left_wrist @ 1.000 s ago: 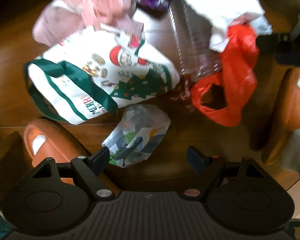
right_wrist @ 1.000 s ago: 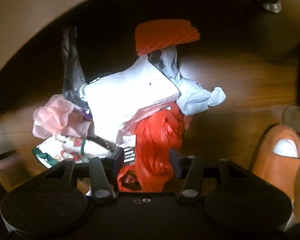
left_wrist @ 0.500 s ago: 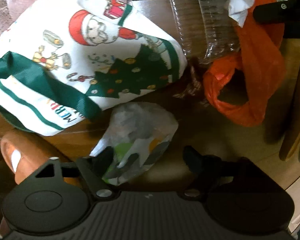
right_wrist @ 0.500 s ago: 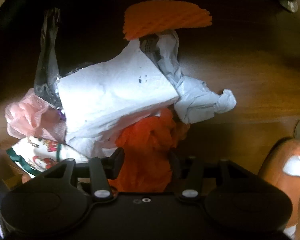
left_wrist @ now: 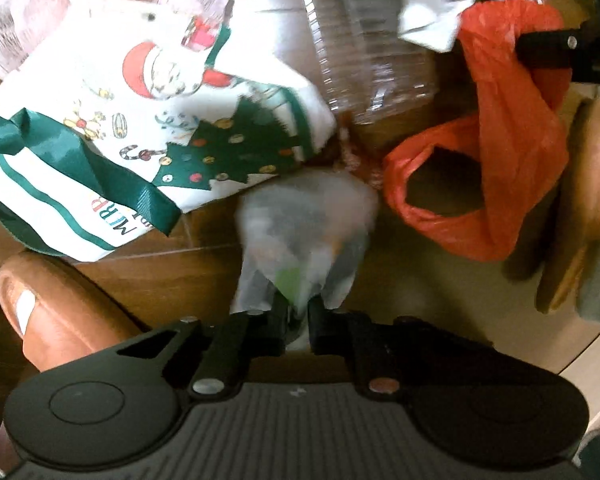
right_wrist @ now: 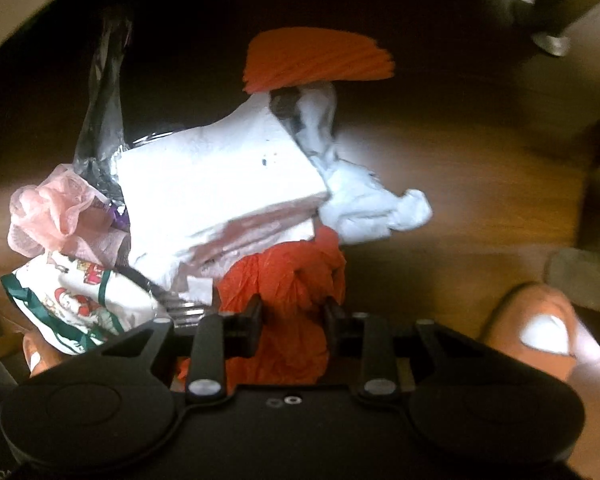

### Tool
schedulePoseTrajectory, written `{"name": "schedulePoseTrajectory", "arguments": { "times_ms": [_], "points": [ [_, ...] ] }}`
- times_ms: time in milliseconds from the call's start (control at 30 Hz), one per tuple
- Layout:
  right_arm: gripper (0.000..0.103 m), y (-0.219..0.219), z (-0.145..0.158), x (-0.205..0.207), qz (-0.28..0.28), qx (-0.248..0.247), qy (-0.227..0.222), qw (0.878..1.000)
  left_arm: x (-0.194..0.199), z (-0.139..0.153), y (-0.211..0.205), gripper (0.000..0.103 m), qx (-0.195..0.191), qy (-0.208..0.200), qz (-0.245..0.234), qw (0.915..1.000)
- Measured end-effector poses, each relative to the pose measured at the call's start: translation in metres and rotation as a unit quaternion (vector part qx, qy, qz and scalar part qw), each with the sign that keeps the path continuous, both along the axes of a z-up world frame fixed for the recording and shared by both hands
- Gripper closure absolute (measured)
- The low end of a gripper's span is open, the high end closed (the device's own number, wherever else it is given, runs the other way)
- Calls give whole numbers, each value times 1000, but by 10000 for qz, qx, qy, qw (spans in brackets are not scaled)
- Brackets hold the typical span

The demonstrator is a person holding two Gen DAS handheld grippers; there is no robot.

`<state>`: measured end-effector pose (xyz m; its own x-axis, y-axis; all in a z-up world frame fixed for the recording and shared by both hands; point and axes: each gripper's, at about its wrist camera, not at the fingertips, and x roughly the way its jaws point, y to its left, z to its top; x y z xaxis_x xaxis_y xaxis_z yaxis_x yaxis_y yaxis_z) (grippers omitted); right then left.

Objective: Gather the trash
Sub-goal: 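Grasp the red plastic bag with the right tool while the left tool grasps a clear bag, then lift both bags and carry them over the teal bin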

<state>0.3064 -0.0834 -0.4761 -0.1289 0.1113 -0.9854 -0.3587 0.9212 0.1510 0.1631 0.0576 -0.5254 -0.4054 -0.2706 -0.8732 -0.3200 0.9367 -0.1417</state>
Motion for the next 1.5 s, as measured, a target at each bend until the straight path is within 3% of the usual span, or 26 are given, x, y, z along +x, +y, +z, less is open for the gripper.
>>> {"name": "schedulePoseTrajectory", "arguments": {
  "times_ms": [333, 500, 633, 767, 933, 967, 1033, 1067, 1100, 1333, 1500],
  "points": [
    [74, -18, 91, -5, -29, 196, -679, 9975, 7, 86, -2, 98, 182, -623, 160, 9978],
    [74, -30, 153, -8, -101, 575, -1153, 9916, 11, 144, 5, 99, 433, -1045, 242, 9933],
    [74, -40, 200, -18, -151, 836, -1479, 9853, 2, 164, 9, 99, 520, -1130, 369, 9915],
    [74, -54, 236, -34, -52, 1107, -1594, 9810, -3, 161, 6, 98, 494, -1087, 481, 9917],
    [74, -61, 240, -35, -201, 1330, -1637, 9773, -1, 146, 5, 93, 468, -929, 700, 9921],
    [74, -60, 237, -31, -252, 1361, -1617, 9771, 0, 141, 5, 86, 431, -891, 761, 9922],
    [74, -55, 229, -22, -298, 1434, -1553, 9769, 3, 132, 7, 59, 353, -848, 869, 9920],
    [74, -52, 225, -17, -279, 1461, -1523, 9771, 4, 124, 7, 34, 353, -818, 912, 9918],
    [74, -49, 222, -15, -239, 1488, -1517, 9769, 5, 118, 7, 26, 395, -806, 927, 9916],
    [74, -35, 218, 5, -372, 1687, -1354, 9756, 18, 61, -3, 26, 591, -753, 797, 9922],
    [74, -29, 213, 14, -533, 1763, -1126, 9764, 9, 21, -10, 27, 613, -412, 748, 9945]
  ]
}}
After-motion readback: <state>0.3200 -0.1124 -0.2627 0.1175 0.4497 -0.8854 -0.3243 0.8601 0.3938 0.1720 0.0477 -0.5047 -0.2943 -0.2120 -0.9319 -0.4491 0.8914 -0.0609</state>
